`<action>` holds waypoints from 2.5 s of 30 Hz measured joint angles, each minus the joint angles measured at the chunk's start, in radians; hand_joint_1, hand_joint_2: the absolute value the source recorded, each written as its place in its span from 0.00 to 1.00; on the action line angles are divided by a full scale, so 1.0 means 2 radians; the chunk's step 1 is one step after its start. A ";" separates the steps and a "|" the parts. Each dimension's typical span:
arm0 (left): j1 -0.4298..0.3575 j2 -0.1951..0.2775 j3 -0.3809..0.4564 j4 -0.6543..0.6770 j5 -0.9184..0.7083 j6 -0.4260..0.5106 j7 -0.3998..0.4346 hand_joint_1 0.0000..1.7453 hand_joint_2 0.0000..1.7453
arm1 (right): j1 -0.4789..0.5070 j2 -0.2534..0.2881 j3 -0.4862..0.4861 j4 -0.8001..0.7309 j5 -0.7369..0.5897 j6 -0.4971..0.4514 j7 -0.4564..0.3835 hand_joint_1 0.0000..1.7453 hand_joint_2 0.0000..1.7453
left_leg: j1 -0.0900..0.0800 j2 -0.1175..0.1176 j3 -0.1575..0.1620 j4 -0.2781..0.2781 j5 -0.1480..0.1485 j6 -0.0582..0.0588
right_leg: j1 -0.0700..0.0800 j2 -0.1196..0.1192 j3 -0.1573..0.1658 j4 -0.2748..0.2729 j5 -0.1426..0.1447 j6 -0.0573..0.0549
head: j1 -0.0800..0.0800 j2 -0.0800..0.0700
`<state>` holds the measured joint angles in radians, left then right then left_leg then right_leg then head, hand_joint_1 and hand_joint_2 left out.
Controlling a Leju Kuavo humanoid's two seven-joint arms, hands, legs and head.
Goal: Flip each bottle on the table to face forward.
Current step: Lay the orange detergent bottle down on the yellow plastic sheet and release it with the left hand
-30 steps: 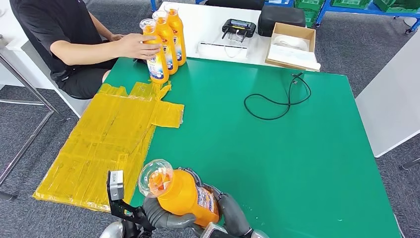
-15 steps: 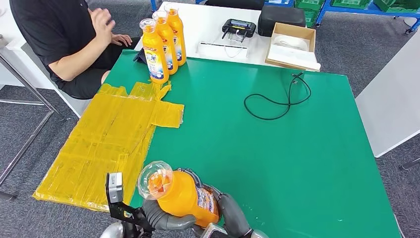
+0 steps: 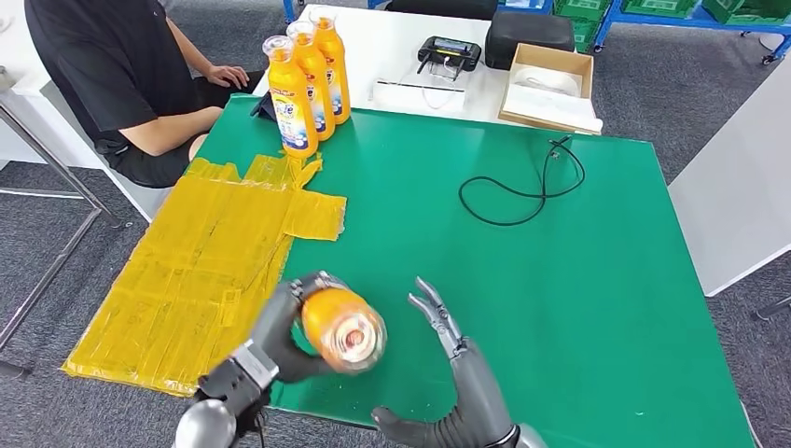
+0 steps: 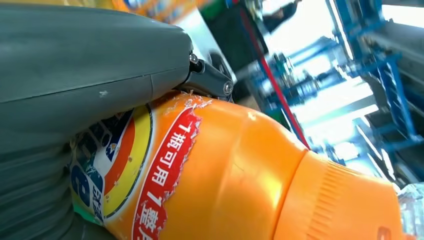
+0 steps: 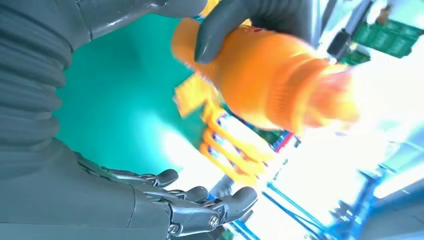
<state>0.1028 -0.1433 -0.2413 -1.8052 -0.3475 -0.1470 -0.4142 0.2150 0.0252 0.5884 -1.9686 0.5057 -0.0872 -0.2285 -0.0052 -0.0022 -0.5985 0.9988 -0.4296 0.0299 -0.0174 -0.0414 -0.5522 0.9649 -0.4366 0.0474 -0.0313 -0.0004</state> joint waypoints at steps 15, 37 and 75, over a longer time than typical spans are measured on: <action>-0.081 0.019 0.034 0.090 -0.423 0.162 0.095 1.00 1.00 | -0.011 0.007 -0.011 -0.040 -0.025 0.019 -0.024 0.00 1.00 | 0.000 0.000 0.000 0.000 0.000 0.000 | 0.000 0.000 0.000 0.000 0.000 0.000 | 0.000 0.000; -0.137 0.072 0.033 0.279 -0.496 0.145 0.130 1.00 1.00 | -0.019 0.005 -0.012 -0.040 -0.040 0.028 -0.026 0.00 1.00 | 0.000 0.001 -0.001 0.000 0.000 0.000 | 0.000 0.001 -0.001 0.000 0.000 0.000 | 0.000 0.000; -0.068 -0.019 0.074 0.018 -0.135 0.106 0.026 0.00 0.00 | -0.018 0.033 -0.035 -0.030 0.021 -0.008 -0.025 0.00 0.00 | 0.000 0.001 -0.001 0.000 0.000 0.000 | 0.000 0.000 -0.001 0.000 0.000 0.000 | 0.000 0.000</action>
<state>-0.0340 -0.1822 -0.0936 -1.7687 -0.6167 0.0644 -0.3630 0.1792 0.0920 0.5191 -2.0289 0.5474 -0.1025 -0.2780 -0.0057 -0.0010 -0.6011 0.9989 -0.4291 0.0300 -0.0179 -0.0406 -0.5539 0.9652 -0.4362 0.0478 -0.0312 -0.0004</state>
